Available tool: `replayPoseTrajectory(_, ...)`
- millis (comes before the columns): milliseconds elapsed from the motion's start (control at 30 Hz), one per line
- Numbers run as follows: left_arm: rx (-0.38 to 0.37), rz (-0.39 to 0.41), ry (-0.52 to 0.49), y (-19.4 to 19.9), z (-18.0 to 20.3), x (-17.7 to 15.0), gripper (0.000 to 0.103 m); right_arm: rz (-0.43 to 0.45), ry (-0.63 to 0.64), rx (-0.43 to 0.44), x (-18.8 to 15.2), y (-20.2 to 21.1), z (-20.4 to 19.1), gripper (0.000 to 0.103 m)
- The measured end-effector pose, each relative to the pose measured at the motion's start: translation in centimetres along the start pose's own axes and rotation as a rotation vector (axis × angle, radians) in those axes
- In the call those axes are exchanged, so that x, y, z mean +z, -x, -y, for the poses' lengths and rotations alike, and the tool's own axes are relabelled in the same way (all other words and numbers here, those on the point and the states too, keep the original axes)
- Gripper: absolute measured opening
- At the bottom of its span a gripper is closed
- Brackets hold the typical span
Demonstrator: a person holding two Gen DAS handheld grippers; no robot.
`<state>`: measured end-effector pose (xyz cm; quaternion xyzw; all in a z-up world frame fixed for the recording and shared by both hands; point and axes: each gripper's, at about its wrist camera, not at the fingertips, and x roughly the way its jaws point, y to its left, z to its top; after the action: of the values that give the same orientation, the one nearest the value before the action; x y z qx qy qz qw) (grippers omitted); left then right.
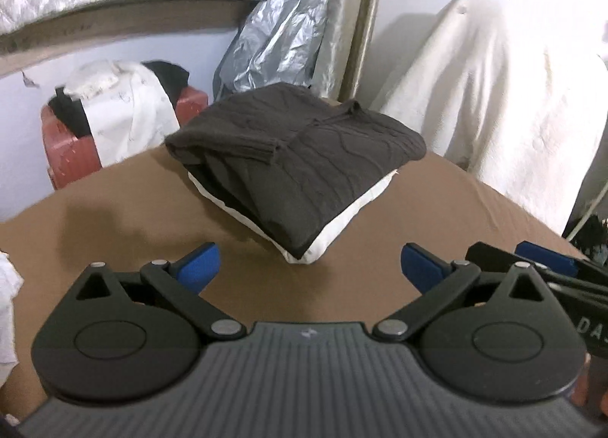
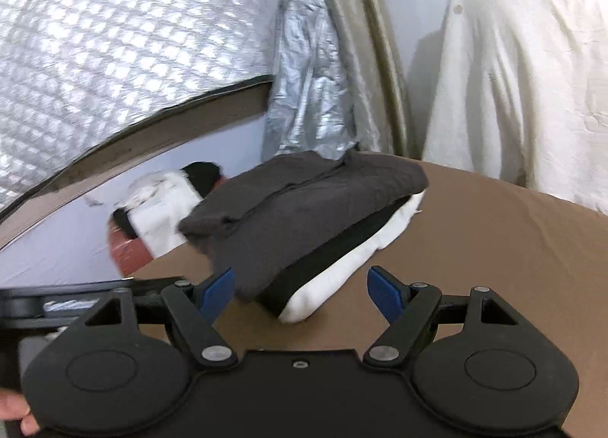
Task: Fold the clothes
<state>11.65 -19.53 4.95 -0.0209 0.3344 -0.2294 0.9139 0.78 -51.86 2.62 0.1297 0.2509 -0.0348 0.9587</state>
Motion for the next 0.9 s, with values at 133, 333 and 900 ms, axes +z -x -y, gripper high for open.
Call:
replayPoseTrajectory(133, 0.038, -0.001, -0.006, 2.5, 0.9, -2.3, 0.103, 0.006, 0.004, -0.021, -1.8, 3.2, -0.8, 0.082)
replayPoseTrajectory(333, 0.085, -0.01, 0.009, 5.1, 2.1, -5.8, 0.103, -0.021, 0.037, -0.09, -4.2, 6.4, -1.8, 0.082)
replayPoseTrajectory(900, 0.15, -0.108, -0.037, 6.3, 2.5, -9.8, 0.103, 0.038, -0.063, -0.135, -9.0, 11.2, -2.1, 0.083)
